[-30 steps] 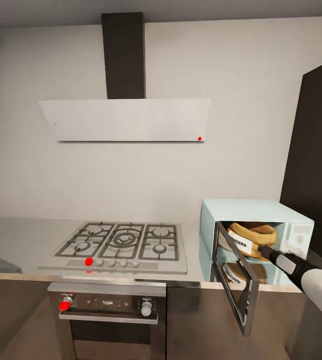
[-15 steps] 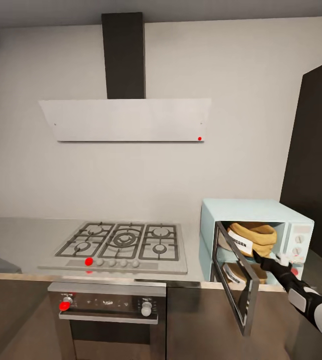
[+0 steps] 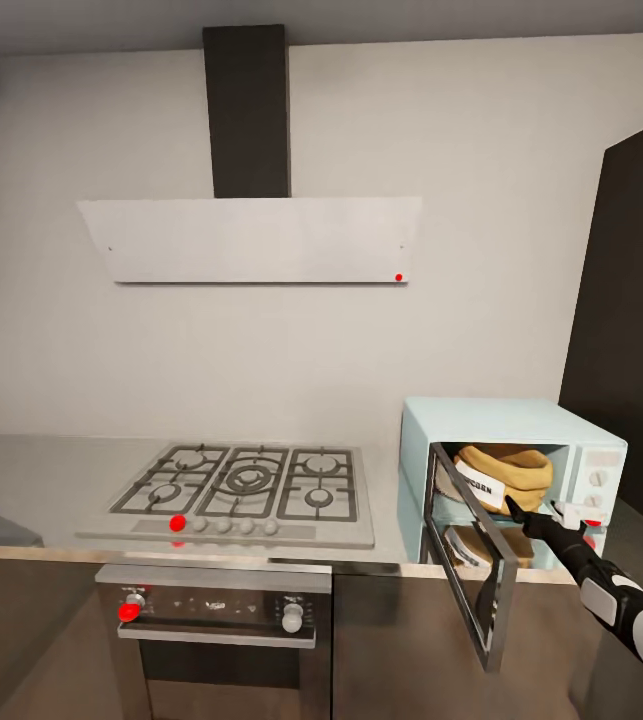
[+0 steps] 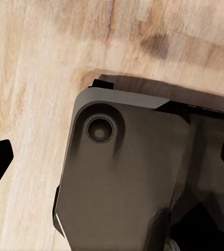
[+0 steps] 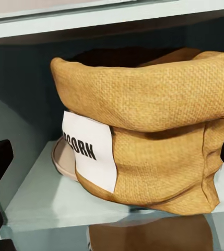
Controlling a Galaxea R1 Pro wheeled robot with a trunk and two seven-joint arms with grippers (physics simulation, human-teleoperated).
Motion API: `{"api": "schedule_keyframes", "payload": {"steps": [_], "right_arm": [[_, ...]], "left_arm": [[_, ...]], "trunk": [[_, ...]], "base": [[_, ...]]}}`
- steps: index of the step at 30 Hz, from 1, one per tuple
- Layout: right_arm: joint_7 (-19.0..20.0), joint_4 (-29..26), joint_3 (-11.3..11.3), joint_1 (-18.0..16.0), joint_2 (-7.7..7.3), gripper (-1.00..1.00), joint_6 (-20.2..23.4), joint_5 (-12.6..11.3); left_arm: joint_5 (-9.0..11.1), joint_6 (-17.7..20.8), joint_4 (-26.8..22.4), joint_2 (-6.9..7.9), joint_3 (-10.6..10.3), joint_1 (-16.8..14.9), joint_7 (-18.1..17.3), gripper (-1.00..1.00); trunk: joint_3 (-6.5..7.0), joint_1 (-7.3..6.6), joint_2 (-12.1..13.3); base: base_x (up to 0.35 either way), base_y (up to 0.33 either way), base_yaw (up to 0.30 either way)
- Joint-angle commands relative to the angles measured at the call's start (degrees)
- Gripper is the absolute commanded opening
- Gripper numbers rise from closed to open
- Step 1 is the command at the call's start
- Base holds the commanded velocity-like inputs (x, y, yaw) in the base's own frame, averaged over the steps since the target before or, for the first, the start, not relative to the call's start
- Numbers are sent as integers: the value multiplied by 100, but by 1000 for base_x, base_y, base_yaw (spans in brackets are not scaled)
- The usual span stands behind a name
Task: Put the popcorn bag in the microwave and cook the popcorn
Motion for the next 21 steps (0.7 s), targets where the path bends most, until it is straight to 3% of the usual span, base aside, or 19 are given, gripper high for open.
{"api": "schedule_keyframes", "payload": {"steps": [1,7,13,21], "right_arm": [[19,15,-43,-3,-6,100,-9,12],[20,15,-36,53,-5,100,-22,17],[32,22,-35,268,-1,100,-722,17],[54,24,-35,321,-3,100,-775,13]], "left_arm": [[7,4,-4,-2,24,-3,14,100],[7,3,-4,-1,26,-3,14,100],[7,-2,-4,-1,25,-4,14,100],[7,-2,-4,-1,26,-4,14,100]], "trunk": [[-7,1,-6],[-7,1,-6],[-7,1,-6],[-7,1,-6]], "base": [[62,-29,0],[234,-54,0],[44,-3,0],[78,0,0]]}}
